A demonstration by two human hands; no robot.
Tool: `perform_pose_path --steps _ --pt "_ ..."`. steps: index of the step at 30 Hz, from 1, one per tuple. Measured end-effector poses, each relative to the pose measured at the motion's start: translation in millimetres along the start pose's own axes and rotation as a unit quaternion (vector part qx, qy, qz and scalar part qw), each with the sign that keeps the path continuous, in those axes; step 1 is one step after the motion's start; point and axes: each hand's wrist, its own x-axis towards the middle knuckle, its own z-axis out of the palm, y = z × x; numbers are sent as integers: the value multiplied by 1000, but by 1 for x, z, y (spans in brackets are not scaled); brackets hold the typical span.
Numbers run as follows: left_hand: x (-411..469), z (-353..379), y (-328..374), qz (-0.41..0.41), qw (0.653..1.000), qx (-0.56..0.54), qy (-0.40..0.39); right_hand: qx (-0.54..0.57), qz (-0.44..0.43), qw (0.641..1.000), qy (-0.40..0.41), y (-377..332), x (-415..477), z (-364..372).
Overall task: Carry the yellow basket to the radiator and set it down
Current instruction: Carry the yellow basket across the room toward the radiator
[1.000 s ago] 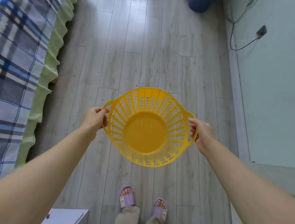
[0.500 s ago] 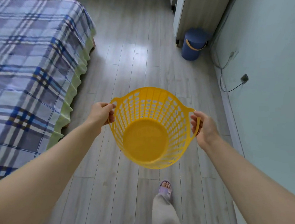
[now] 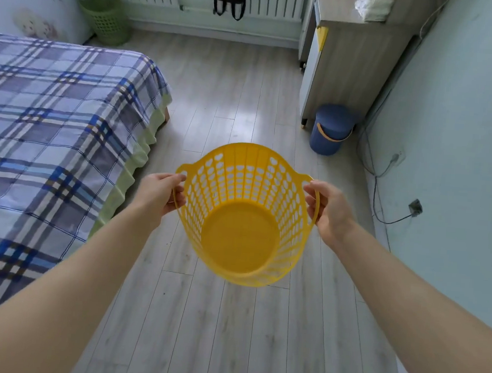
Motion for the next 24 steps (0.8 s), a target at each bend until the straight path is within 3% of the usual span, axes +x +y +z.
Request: perform_pose_path --steps 7,12,24 --pt "94 12 64 18 999 -29 0 4 -4 1000 14 -68 91 54" --pt "174 18 109 -12 998 -67 -5 25 0 999 24 -110 157 102" --pt "381 42 247 21 998 -55 24 59 -46 997 -29 -223 330 229"
